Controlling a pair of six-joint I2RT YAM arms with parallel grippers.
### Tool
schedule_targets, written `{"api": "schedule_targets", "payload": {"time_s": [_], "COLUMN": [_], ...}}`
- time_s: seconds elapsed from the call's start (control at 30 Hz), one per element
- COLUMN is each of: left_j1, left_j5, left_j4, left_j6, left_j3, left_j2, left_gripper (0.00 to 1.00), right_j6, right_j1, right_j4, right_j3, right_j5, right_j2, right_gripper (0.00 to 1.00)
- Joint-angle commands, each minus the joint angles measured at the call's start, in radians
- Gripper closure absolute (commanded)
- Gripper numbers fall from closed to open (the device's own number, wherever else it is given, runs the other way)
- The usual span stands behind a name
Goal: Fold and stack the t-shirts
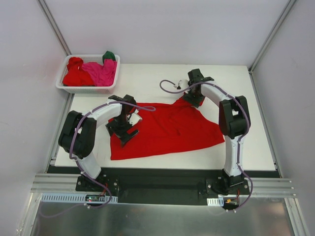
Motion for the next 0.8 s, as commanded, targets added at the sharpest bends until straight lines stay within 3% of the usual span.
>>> {"api": "schedule_targets", "payload": {"time_s": [0.0,0.17,0.27,0.47,0.77], "left_j1": [-0.005,-0.005,-0.005,-0.005,-0.004], "left_j5": [-0.013,-0.013,-0.013,-0.013,-0.012], "left_j4": [-0.018,-0.019,-0.019,-0.018,-0.018], "left_j6": [0.008,0.006,0.005,0.003,0.003], "left_j3": [0.005,-0.003,0.003,0.005,0.011], "left_j2": [-0.006,-0.006,-0.005,-0.001,0.005], "left_gripper": [0.01,0.01,0.01,0.01,0.01], "right_j6": [0.015,0.017,0.023,0.031,0.042], "right_j1": [0.013,0.017,0.019,0.019,0.030], "right_j4": [0.007,-0.003,-0.001,0.000,-0.065], "right_j3": [-0.018,-0.029,-0.027,-0.026,0.006], "right_j5": [-0.001,-0.014,-0.015,-0.009,0.003], "right_j2": [0.013,0.026,0.031,0.016,-0.064], "right_gripper": [0.32,0.34,0.45,0.99,0.99]}}
